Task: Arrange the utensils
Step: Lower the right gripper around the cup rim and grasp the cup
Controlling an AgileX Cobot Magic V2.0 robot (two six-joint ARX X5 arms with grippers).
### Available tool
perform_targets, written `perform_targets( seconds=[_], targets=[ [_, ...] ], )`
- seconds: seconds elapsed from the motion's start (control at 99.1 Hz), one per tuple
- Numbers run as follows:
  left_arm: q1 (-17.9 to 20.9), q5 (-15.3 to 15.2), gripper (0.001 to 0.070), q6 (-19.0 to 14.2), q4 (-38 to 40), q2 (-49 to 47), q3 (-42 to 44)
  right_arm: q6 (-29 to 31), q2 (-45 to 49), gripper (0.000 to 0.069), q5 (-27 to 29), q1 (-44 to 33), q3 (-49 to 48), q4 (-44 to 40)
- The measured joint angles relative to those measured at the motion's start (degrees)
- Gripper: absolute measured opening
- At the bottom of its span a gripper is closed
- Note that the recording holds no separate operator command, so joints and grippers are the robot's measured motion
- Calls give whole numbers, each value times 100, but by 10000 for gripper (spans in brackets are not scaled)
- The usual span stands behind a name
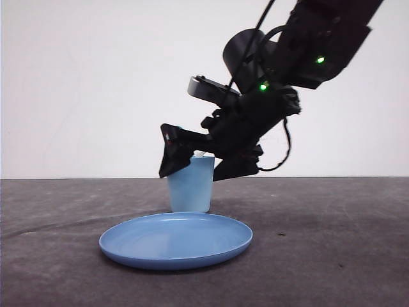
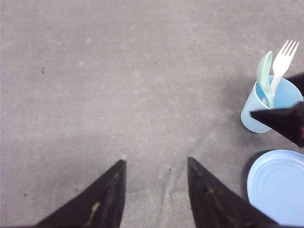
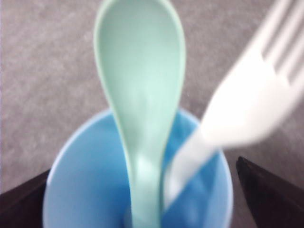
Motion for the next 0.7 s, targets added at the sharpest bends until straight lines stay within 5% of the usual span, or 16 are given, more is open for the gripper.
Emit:
perform_targets(
  seconds=[0.182, 0.373, 0.696],
  targets=[
    [0, 0, 236, 0, 4, 0, 0, -13, 46, 674, -42, 0, 125, -160],
    [0, 0, 236, 0, 7, 0, 0, -61, 46, 495, -42, 0, 129, -203],
    [0, 0, 236, 0, 9, 0, 0, -96, -70, 471, -33, 15, 140, -511]
  ],
)
